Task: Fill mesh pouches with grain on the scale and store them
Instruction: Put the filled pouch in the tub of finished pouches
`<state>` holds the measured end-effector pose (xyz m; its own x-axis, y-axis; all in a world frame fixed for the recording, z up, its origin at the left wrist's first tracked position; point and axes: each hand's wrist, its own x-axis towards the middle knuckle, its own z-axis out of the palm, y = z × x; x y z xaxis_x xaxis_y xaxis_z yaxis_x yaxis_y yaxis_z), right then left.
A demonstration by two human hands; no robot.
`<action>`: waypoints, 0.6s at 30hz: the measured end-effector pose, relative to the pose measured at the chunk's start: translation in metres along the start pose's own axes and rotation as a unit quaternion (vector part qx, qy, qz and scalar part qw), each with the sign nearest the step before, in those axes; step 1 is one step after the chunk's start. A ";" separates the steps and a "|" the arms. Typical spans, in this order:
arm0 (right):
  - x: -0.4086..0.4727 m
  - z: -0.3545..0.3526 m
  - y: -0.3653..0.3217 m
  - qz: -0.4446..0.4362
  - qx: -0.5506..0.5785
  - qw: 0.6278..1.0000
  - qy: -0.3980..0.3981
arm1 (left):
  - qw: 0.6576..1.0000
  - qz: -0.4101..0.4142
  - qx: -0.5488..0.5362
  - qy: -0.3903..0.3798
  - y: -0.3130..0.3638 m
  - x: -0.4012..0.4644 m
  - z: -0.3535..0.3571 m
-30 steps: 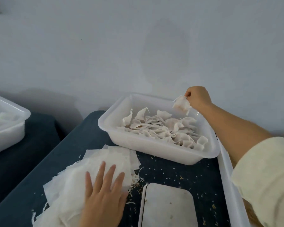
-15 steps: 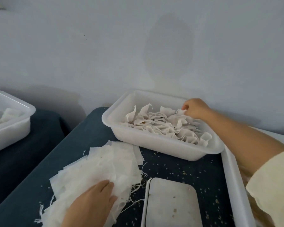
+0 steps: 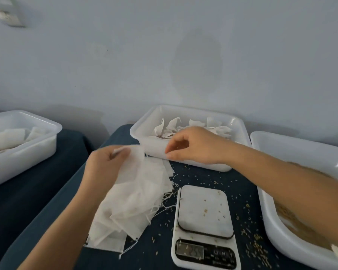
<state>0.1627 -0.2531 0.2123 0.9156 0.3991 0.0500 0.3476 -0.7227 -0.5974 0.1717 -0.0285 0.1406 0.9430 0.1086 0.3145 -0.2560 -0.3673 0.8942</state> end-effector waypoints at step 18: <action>-0.091 0.041 0.010 0.199 0.542 0.816 0.004 | 0.876 -0.203 -0.406 -0.163 0.031 -0.078 0.046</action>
<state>0.0741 -0.2733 0.1688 0.9150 0.2477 -0.3186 -0.3575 0.1316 -0.9246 0.1002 -0.0907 0.1296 0.9682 -0.2399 -0.0708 0.1720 0.4329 0.8849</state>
